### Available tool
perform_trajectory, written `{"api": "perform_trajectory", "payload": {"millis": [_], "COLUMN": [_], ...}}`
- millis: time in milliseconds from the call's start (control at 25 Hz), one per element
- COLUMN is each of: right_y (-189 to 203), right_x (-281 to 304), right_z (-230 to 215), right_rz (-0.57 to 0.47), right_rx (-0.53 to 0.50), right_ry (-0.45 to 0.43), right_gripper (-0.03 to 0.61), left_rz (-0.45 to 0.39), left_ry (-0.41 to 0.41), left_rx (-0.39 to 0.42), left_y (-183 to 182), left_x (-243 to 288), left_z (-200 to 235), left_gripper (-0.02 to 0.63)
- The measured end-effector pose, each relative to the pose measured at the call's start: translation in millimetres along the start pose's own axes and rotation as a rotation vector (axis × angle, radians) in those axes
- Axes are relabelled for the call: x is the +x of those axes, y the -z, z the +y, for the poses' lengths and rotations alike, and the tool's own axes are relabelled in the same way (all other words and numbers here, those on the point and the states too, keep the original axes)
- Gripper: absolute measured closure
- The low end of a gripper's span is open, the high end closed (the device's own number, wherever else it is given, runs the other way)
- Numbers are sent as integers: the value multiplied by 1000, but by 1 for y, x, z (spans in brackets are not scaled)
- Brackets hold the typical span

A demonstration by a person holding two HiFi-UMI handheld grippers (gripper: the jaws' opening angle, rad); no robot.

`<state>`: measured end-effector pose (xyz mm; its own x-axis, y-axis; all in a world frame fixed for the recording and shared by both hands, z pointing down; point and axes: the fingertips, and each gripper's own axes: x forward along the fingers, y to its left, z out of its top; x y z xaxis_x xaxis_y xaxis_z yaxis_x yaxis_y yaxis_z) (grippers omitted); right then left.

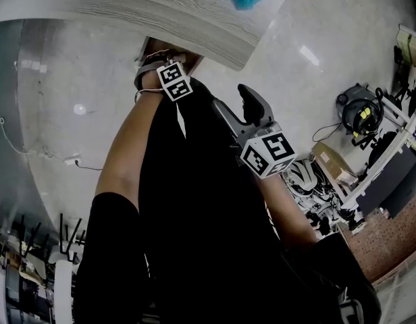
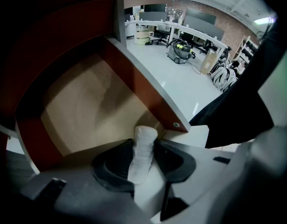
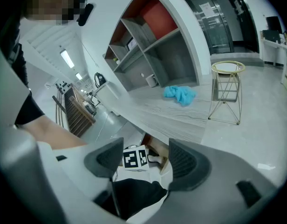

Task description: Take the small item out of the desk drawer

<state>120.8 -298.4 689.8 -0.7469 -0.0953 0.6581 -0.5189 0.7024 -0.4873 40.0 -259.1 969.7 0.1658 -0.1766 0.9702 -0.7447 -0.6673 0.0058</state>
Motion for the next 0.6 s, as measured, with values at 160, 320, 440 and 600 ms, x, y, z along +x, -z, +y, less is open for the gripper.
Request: {"api": "perform_trajectory", "payload": {"millis": [160,320,440,600], "right_y": [-9,-18,-35,-60], "right_x": [-6,-8,-10,-18], "right_z": [2,8,14,22], "right_rz": [-8,-11,-32,-61], "right_rx": [-4,-30,-65,-85], "right_ry": [2,-5,-12,-13], "right_gripper": [291,291,291,291], "left_rz": [-2,-21,-41,-58], "left_ry": [12,11,3,-2], "left_rx": [-32,-86,-118,-160], "left_y": [1,-3,-6,-9], "left_x": [-15,-32,-48,-76], "left_z": [6,16,24,26], "left_gripper": [476,477,477,477]}}
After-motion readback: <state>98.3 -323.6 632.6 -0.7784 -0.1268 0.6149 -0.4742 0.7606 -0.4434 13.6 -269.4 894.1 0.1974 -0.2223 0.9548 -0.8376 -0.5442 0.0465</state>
